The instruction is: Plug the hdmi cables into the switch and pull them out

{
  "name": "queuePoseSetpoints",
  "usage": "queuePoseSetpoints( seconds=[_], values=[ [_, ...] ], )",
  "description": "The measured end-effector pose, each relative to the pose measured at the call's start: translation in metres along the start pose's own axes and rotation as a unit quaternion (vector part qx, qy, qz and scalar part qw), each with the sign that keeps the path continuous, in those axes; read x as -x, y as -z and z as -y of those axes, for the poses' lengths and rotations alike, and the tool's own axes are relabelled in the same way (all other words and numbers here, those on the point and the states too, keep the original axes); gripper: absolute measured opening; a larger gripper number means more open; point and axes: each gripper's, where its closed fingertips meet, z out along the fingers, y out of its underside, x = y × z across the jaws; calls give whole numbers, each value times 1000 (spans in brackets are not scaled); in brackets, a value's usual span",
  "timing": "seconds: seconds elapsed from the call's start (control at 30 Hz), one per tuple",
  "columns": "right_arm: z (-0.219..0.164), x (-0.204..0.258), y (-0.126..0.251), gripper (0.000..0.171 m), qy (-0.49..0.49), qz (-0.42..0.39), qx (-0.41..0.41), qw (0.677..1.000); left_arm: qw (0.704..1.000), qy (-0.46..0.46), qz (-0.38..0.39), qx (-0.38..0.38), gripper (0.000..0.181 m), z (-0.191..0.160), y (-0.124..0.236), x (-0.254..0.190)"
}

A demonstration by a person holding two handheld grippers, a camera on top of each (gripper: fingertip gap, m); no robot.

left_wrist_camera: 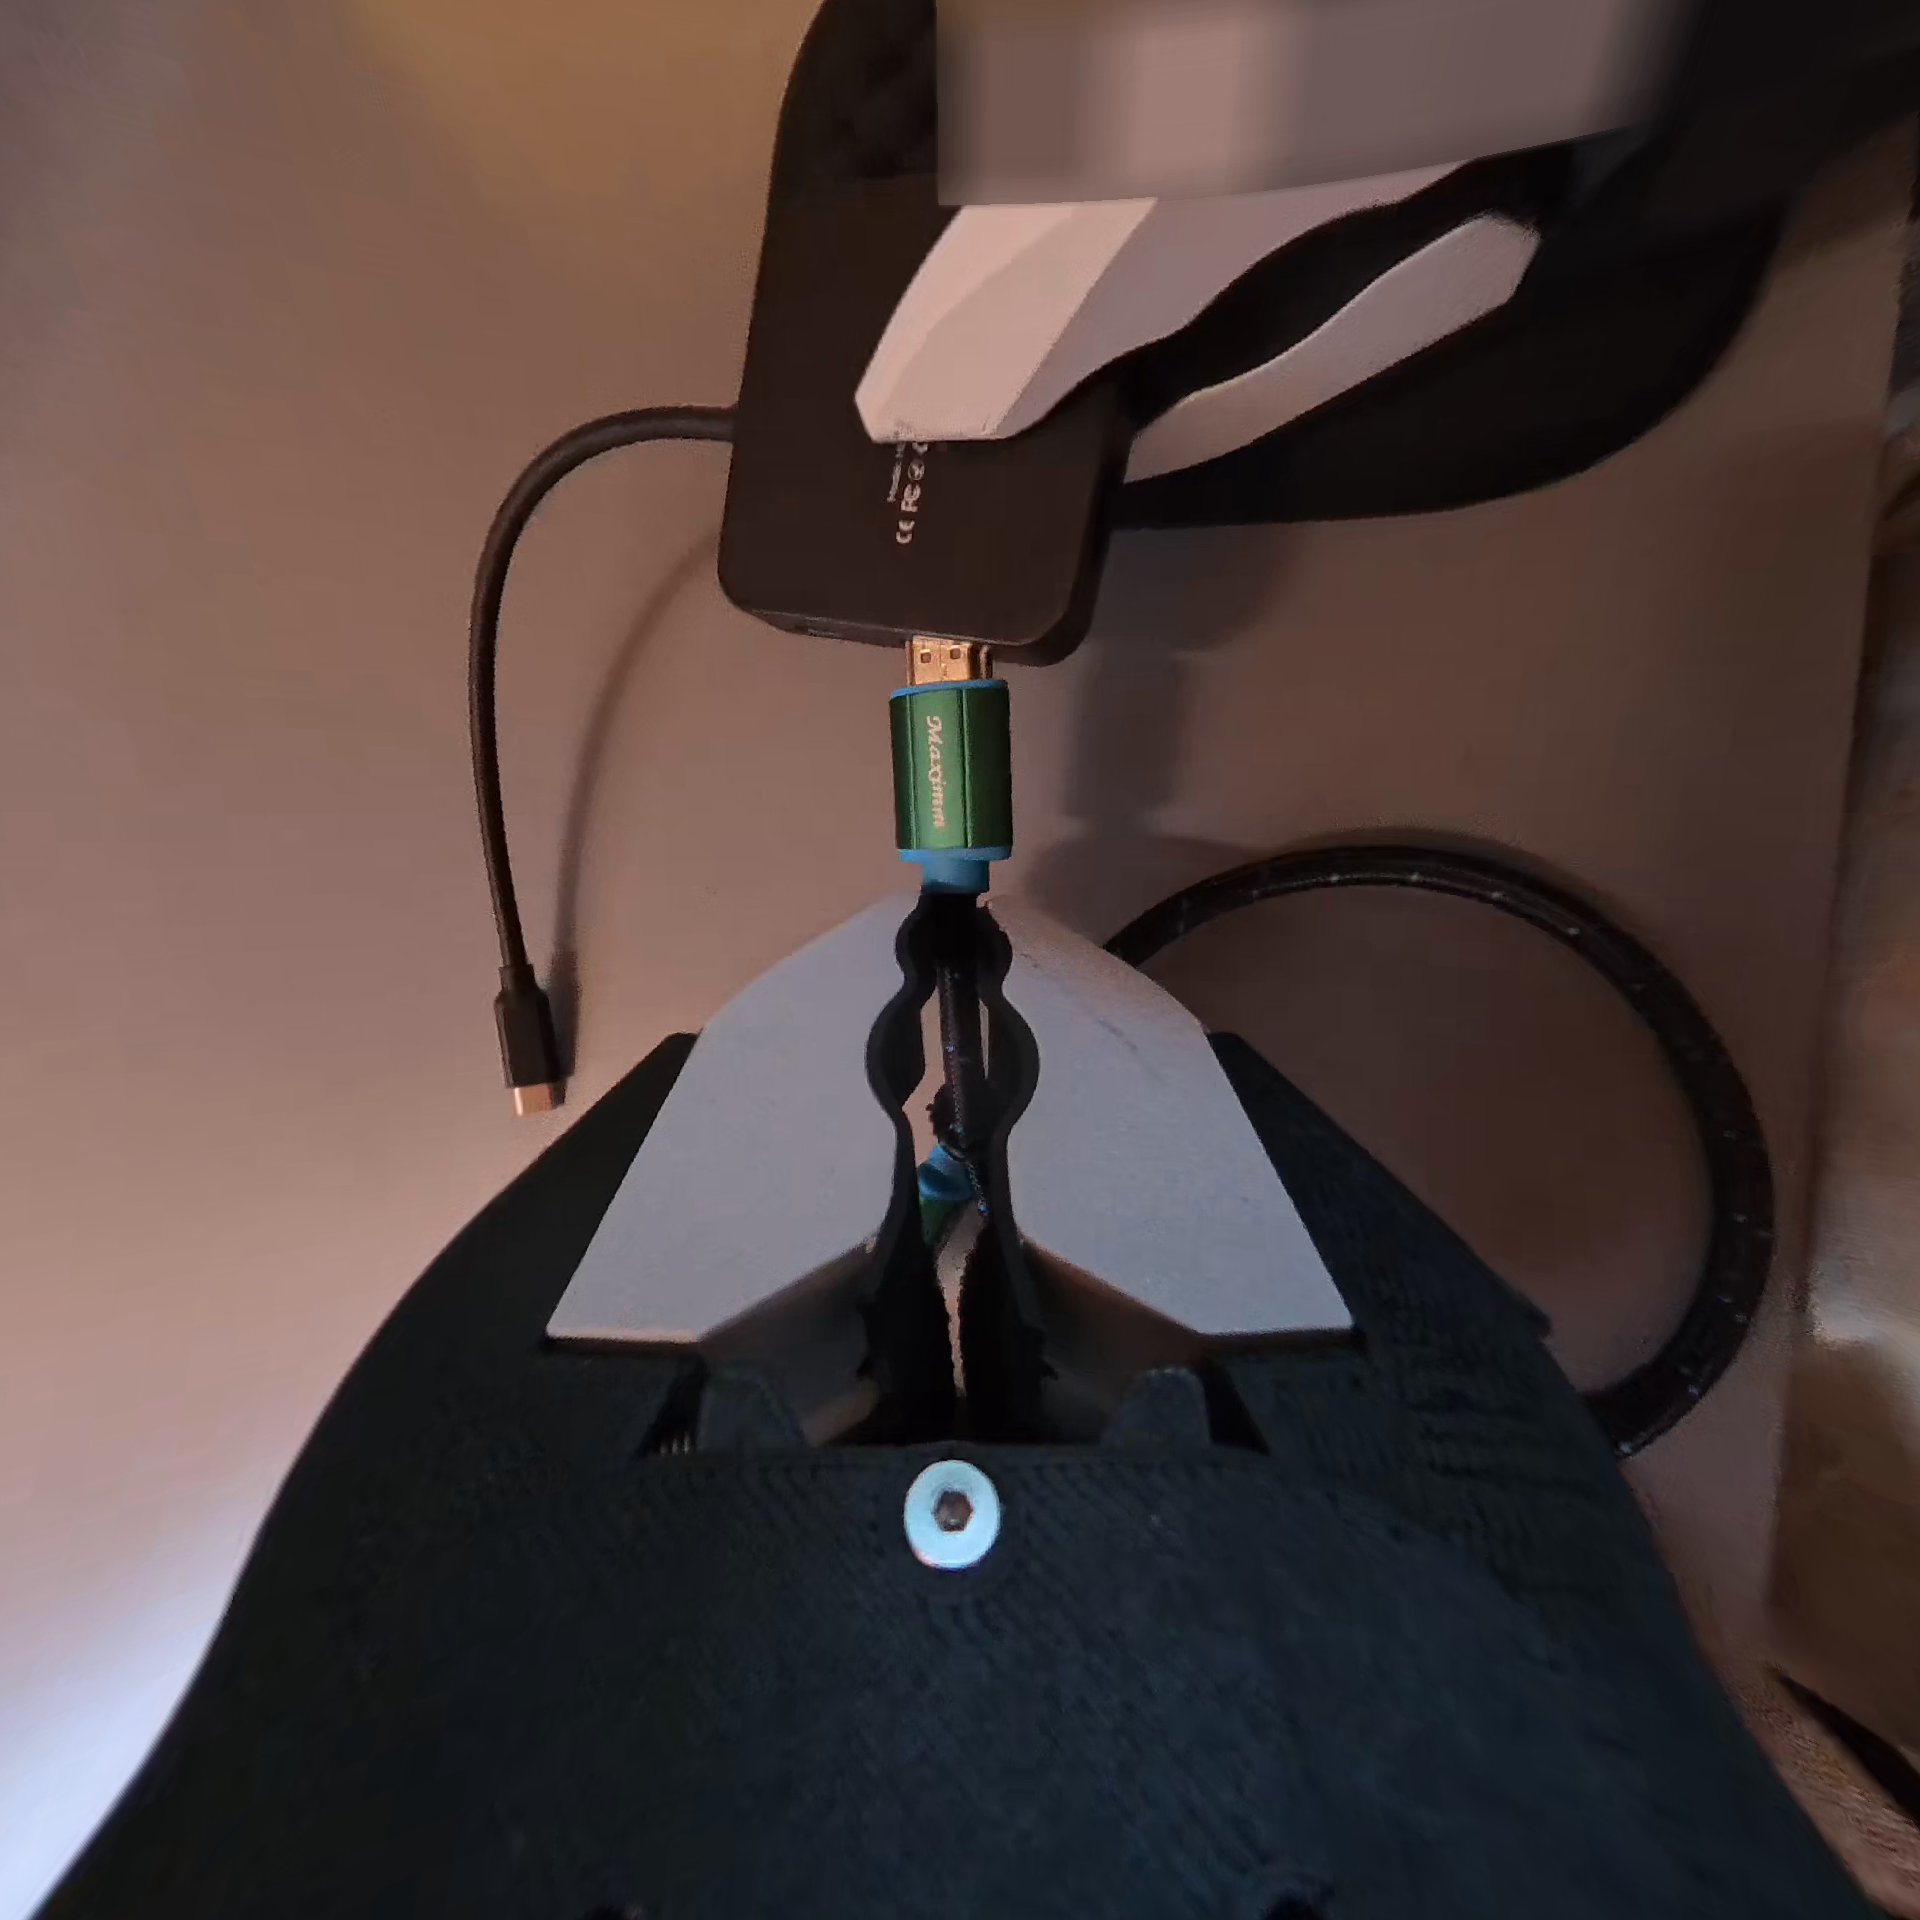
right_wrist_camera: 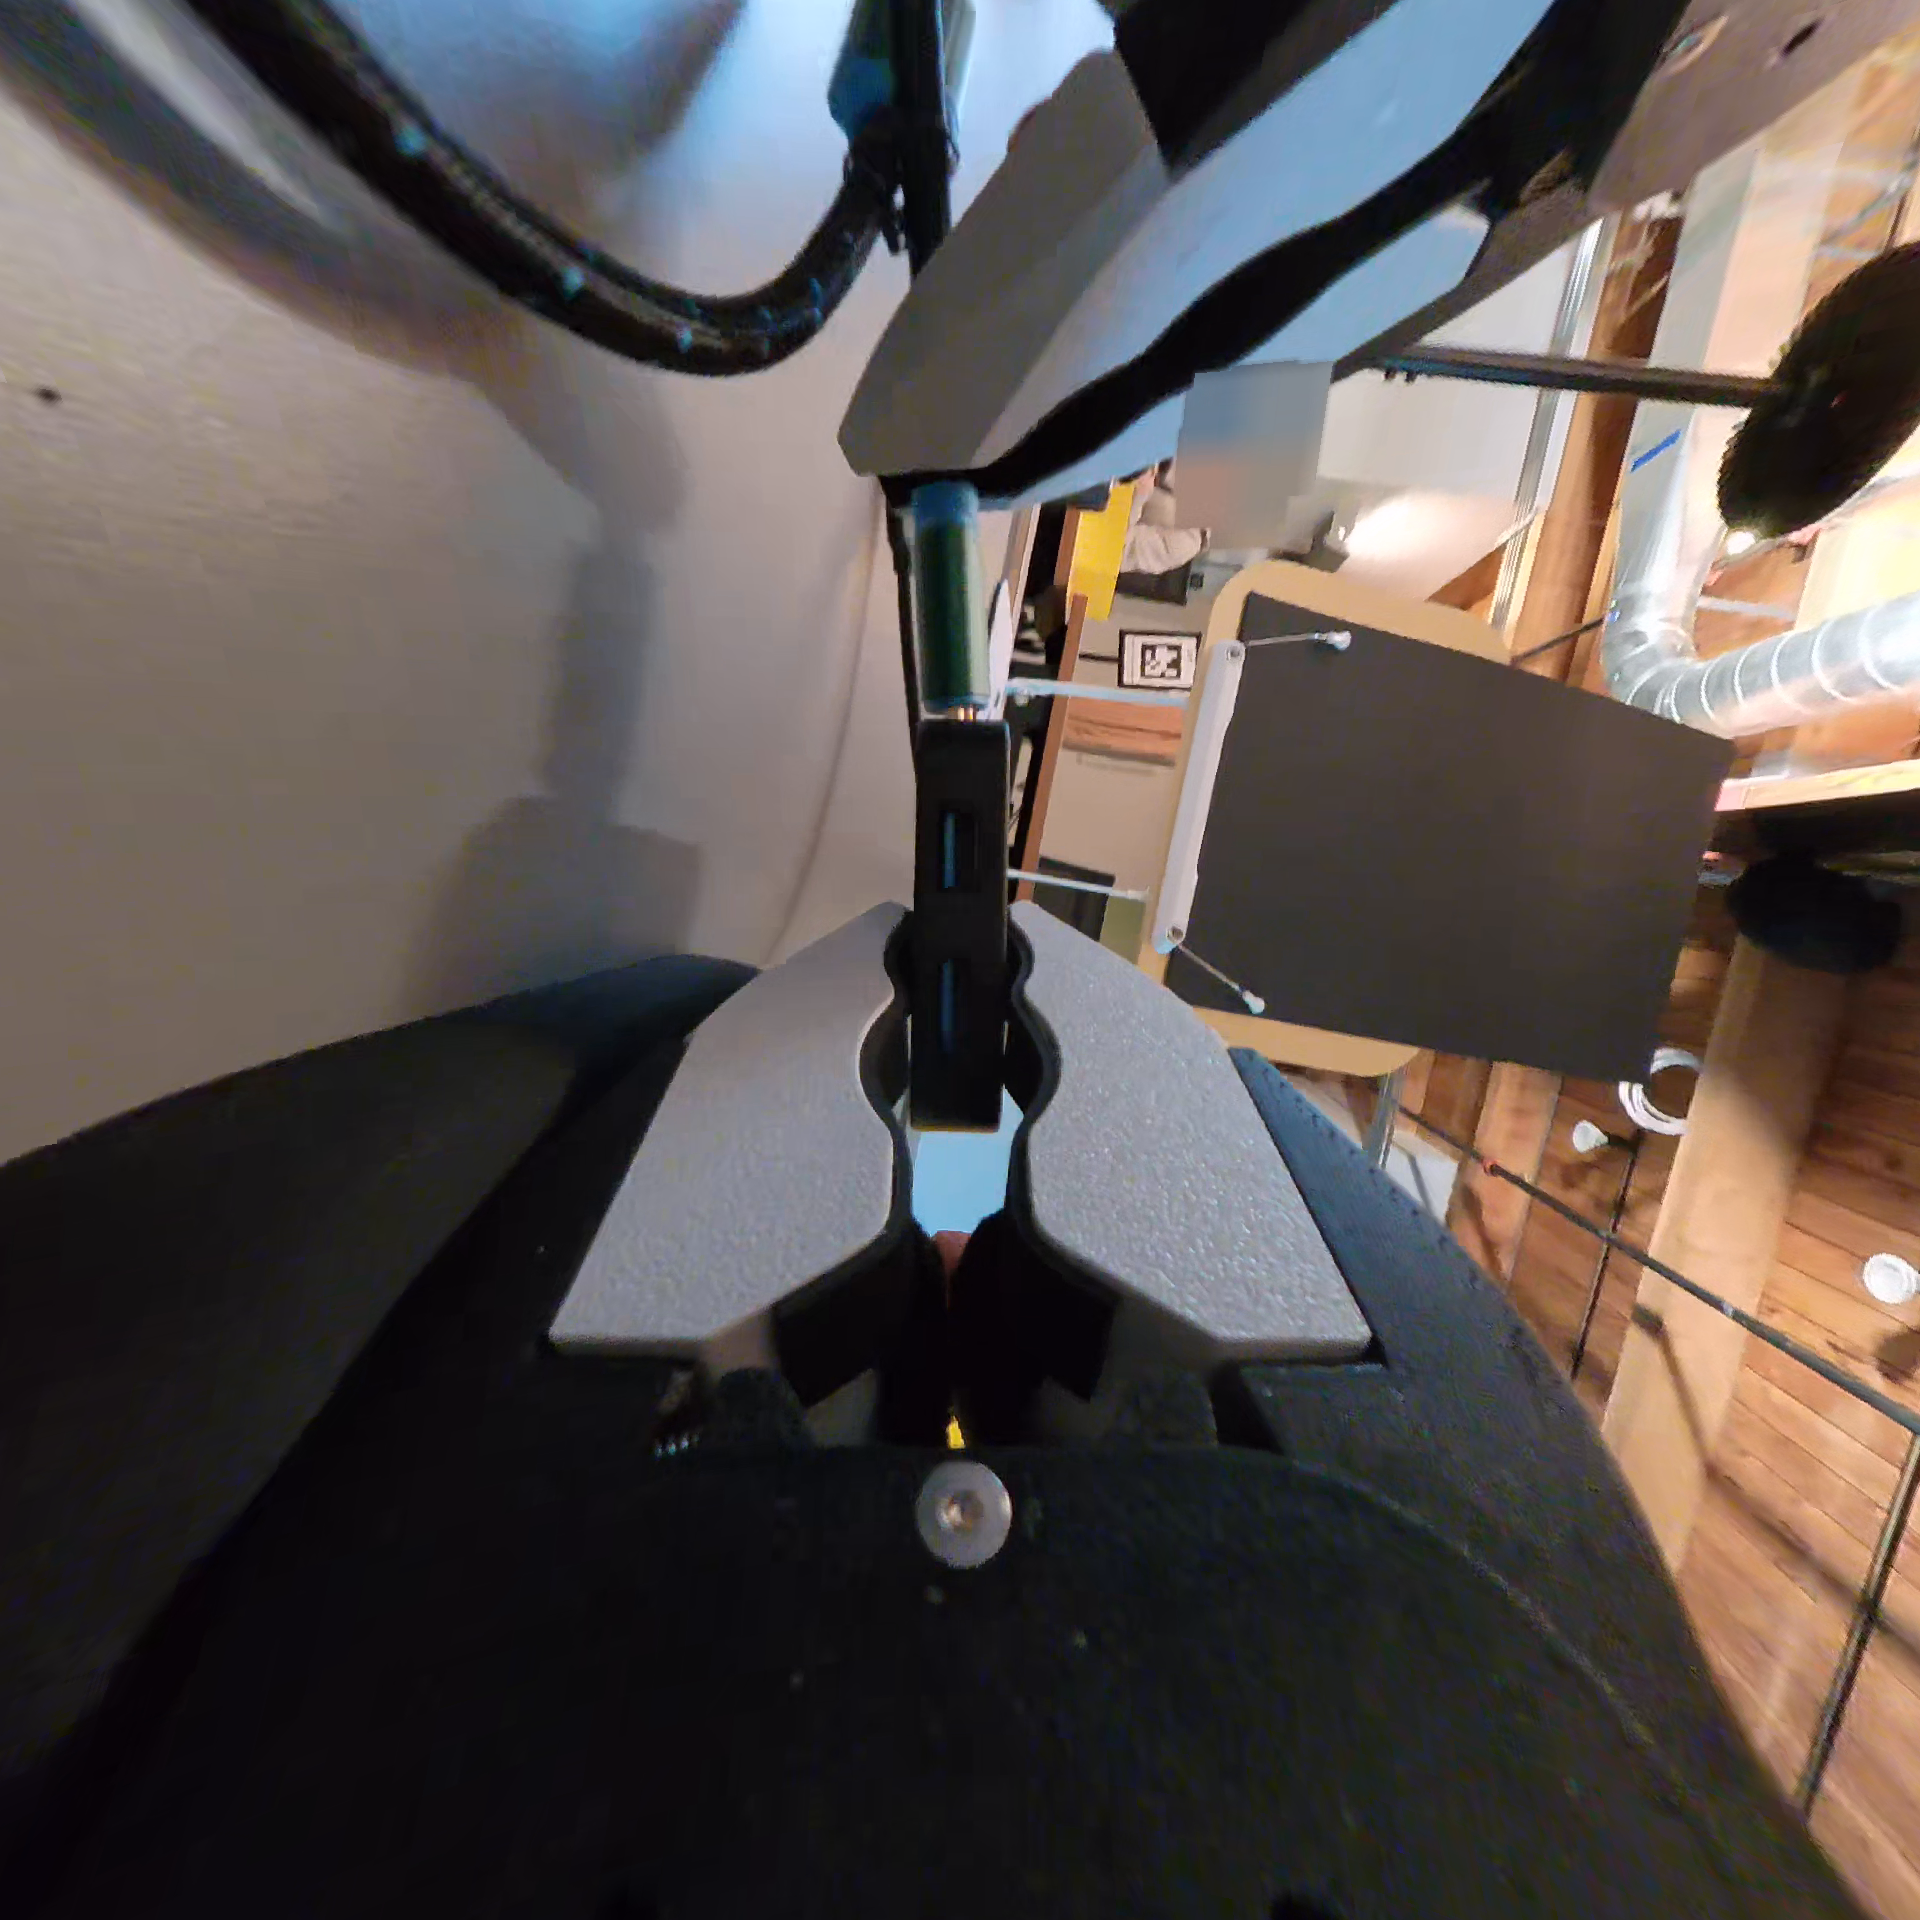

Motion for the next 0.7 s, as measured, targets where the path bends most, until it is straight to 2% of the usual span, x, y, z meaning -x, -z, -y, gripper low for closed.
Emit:
queuePoseSetpoints(
  seconds=[0.3,0.37,0.47,0.53,0.63,0.7],
  values=[
    [14,4,13,13,18,18,-82,996,990,-129,-42,-36,7,0,2,-7],
    [17,6,19,13,-1,20,-104,994,985,-147,-62,-69,7,2,2,-11],
    [19,-1,30,13,-47,3,-144,988,970,-152,-113,-149,7,12,10,-21],
    [21,-2,36,14,-61,4,-160,985,964,-151,-138,-172,7,15,11,-26],
    [18,0,38,13,-63,9,-156,986,969,-141,-134,-152,7,17,7,-26],
    [15,1,38,13,-58,7,-138,989,981,-88,-121,-126,6,19,4,-24]
  ],
)
